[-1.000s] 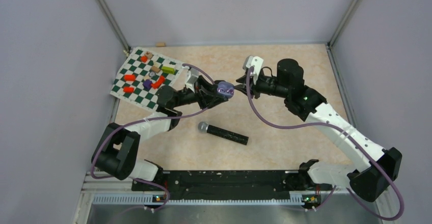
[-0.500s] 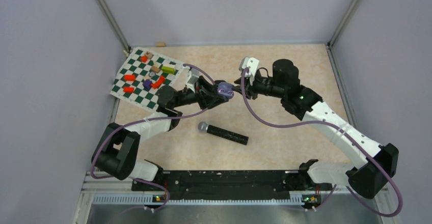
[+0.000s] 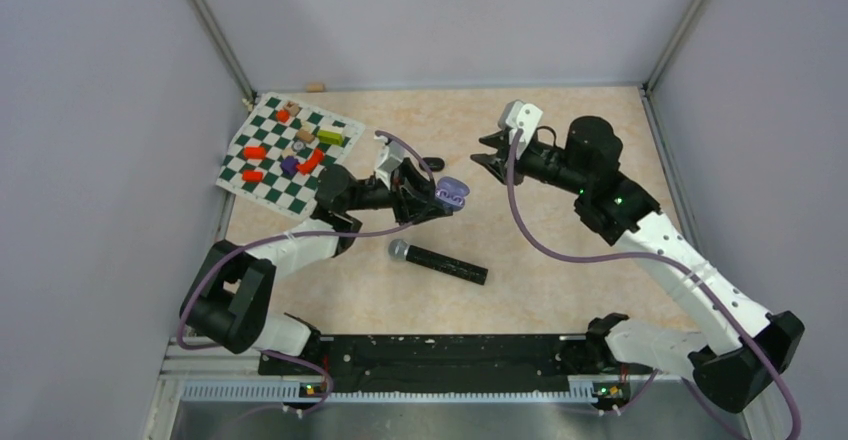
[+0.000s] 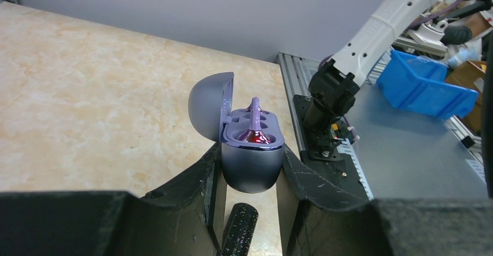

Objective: Insert the wireless bluetooth earbuds into the charging case
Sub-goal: Close the charging case.

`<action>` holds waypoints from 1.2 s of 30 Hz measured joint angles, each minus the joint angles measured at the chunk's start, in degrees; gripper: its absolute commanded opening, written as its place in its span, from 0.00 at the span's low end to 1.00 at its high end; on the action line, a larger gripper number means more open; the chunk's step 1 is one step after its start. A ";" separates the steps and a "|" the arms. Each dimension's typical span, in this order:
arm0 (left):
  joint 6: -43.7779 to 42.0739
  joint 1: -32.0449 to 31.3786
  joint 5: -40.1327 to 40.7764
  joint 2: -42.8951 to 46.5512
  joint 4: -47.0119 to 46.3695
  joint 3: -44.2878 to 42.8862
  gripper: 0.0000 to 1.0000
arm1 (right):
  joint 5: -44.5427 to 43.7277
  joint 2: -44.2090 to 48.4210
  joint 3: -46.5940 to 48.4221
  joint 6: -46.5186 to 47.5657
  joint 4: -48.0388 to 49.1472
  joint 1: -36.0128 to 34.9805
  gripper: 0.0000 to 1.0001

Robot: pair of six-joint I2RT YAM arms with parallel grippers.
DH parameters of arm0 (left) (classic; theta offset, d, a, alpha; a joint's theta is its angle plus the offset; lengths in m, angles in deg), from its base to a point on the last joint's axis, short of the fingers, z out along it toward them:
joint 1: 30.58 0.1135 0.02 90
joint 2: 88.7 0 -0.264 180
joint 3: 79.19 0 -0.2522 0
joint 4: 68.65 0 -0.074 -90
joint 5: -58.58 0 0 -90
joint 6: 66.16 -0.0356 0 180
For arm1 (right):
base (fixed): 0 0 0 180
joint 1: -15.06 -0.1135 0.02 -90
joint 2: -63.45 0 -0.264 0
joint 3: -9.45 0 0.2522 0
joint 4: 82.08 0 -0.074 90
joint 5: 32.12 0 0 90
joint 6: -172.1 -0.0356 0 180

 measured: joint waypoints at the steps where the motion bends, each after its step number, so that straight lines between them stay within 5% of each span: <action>1: -0.07 -0.24 -0.50 -0.04 0.33 -0.31 0.01 | 0.02 -0.31 -0.17 0.00 0.07 0.39 0.41; 15: -1.07 -2.19 -6.16 -0.76 2.19 -1.88 0.02 | 1.70 -4.63 -1.22 3.02 -3.23 0.96 0.99; 36: -1.07 -3.02 -7.69 -0.98 2.58 -2.27 0.03 | 5.03 -5.27 -1.22 4.70 -6.34 1.01 0.99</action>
